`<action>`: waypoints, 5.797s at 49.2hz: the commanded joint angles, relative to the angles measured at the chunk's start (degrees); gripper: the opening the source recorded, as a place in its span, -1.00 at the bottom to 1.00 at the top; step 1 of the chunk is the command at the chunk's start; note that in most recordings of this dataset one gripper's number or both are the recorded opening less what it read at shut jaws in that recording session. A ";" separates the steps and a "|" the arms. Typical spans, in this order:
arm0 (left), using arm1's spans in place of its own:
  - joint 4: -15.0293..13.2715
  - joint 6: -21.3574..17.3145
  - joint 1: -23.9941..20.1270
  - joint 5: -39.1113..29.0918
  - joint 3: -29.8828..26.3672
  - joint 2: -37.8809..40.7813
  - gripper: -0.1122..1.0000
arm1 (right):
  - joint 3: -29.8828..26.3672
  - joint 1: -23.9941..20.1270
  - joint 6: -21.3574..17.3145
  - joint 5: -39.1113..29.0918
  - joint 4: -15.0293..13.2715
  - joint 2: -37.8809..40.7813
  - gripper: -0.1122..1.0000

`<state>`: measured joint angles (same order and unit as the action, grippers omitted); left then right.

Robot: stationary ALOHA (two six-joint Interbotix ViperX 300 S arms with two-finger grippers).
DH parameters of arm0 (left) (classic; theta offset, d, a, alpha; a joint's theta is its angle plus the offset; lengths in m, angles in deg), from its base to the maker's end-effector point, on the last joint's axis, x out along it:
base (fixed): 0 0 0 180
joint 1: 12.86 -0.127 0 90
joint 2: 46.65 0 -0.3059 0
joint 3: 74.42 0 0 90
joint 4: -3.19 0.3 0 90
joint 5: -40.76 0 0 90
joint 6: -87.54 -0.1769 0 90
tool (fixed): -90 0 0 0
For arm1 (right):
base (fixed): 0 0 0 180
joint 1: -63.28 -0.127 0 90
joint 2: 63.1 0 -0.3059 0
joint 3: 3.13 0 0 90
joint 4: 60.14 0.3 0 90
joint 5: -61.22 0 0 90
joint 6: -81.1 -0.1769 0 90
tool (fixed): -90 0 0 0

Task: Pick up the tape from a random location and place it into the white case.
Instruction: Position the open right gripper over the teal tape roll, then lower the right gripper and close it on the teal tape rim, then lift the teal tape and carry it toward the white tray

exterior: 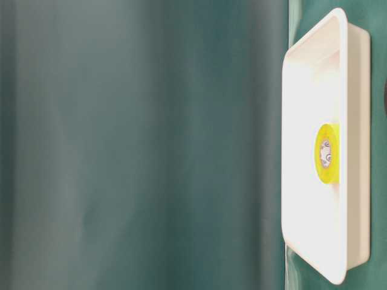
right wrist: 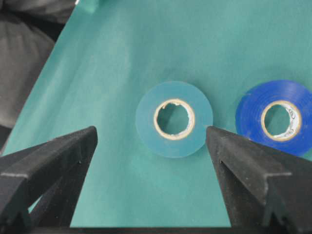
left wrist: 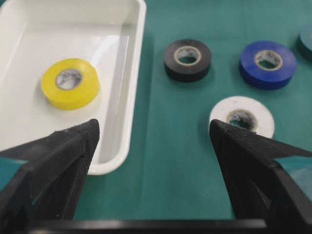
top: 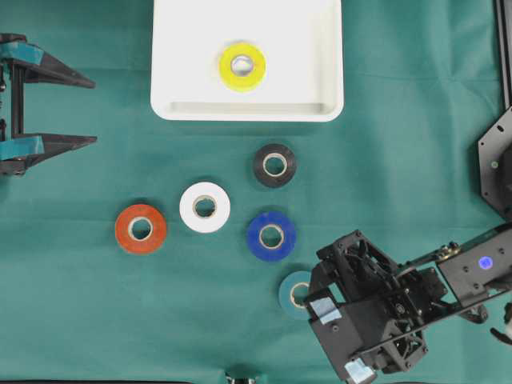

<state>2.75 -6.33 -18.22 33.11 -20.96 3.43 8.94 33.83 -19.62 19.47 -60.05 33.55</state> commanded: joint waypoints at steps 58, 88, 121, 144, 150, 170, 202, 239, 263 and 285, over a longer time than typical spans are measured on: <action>0.00 0.09 -0.09 0.53 -0.44 0.35 0.98 | -0.53 -0.79 -1.14 5.01 -0.18 8.26 0.85; -0.09 0.09 -0.09 1.23 -0.44 0.26 0.98 | 5.45 -1.67 -4.39 18.63 -0.18 13.18 0.85; 0.00 0.00 -0.09 1.23 -0.09 0.35 0.98 | 4.57 -1.76 -4.31 19.51 -0.18 15.64 0.85; 0.00 0.00 -0.18 1.32 -0.09 0.35 0.98 | 3.78 -1.67 -4.48 19.16 -0.18 15.64 0.29; -0.09 0.09 -0.09 1.32 -0.09 0.35 0.98 | 3.78 -1.58 -4.39 19.16 -0.18 15.64 -0.23; 0.00 0.00 -0.18 1.23 -0.09 0.35 0.98 | 3.87 -1.58 -4.22 18.81 -0.18 15.56 -0.30; 0.00 0.09 -0.18 1.32 -0.09 0.35 0.98 | 3.78 -1.58 -4.31 17.93 -0.35 15.12 -0.30; -0.09 0.00 -0.09 1.32 -0.09 0.35 0.98 | -3.16 -1.58 -4.48 -2.29 -3.43 5.01 -0.30; 0.00 0.00 -0.18 1.32 -0.09 0.35 0.98 | -10.55 -1.58 -4.57 -16.96 -4.39 0.09 -0.30; -0.09 0.00 -0.09 1.32 -0.09 0.26 0.98 | -13.45 -2.11 -8.96 -23.73 -6.86 -1.67 -0.30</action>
<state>2.75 -6.33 -18.22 33.90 -20.52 3.52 -2.84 32.25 -28.32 -4.17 -66.55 33.73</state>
